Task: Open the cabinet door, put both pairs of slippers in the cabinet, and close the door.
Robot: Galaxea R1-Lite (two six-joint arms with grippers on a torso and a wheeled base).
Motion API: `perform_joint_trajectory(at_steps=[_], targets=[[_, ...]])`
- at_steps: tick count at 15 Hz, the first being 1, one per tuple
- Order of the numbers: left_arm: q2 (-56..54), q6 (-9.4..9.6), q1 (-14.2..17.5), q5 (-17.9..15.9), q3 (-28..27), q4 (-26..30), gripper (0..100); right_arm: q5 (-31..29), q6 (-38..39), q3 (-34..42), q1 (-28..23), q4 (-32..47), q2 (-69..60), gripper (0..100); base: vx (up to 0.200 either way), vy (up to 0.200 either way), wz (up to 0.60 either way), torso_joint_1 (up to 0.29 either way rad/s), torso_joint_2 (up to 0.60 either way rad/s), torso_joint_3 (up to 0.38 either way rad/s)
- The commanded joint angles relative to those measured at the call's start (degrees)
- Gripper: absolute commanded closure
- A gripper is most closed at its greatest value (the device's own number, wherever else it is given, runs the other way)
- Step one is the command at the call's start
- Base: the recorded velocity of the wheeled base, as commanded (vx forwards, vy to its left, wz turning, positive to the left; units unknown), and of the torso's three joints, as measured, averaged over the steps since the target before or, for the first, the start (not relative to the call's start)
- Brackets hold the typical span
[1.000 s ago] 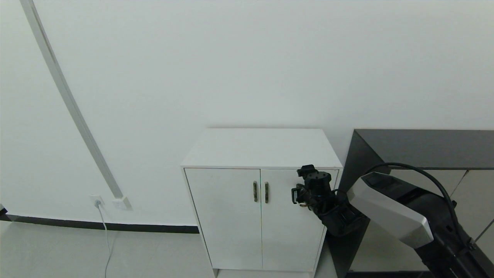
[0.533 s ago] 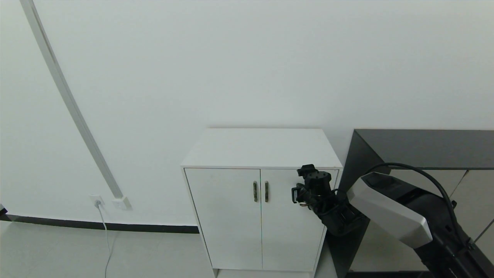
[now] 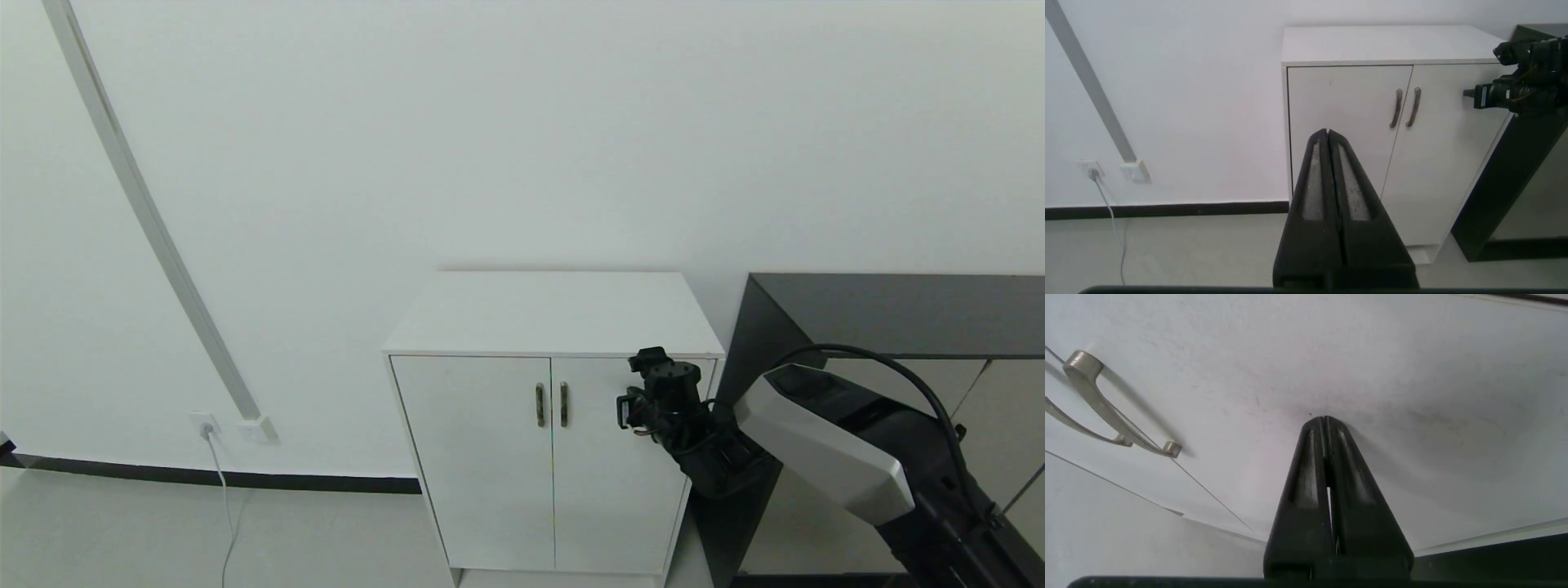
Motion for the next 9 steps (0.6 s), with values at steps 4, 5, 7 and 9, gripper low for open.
perform_joint_trajectory(at_steps=[4,5,7,9], targets=[[0.0,0.02,0.0,0.0,0.0,0.0,100,0.0,0.2,8.6,0.0,-3.3,-6.2,100,0.0,0.0,0.0,0.0,0.0,0.0],[0.0,0.02,0.0,0.0,0.0,0.0,100,0.0,0.1,12.3,0.0,-5.3,-8.3,100,0.0,0.0,0.0,0.0,0.0,0.0],[-0.1,-0.07,0.0,0.0,0.0,0.0,100,-0.5,0.1,20.9,0.0,-9.6,-12.8,100,0.0,0.0,0.0,0.0,0.0,0.0],[0.0,-0.07,0.0,0.0,0.0,0.0,100,-0.7,0.0,31.3,-0.9,-15.6,-17.8,100,0.0,0.0,0.0,0.0,0.0,0.0]])
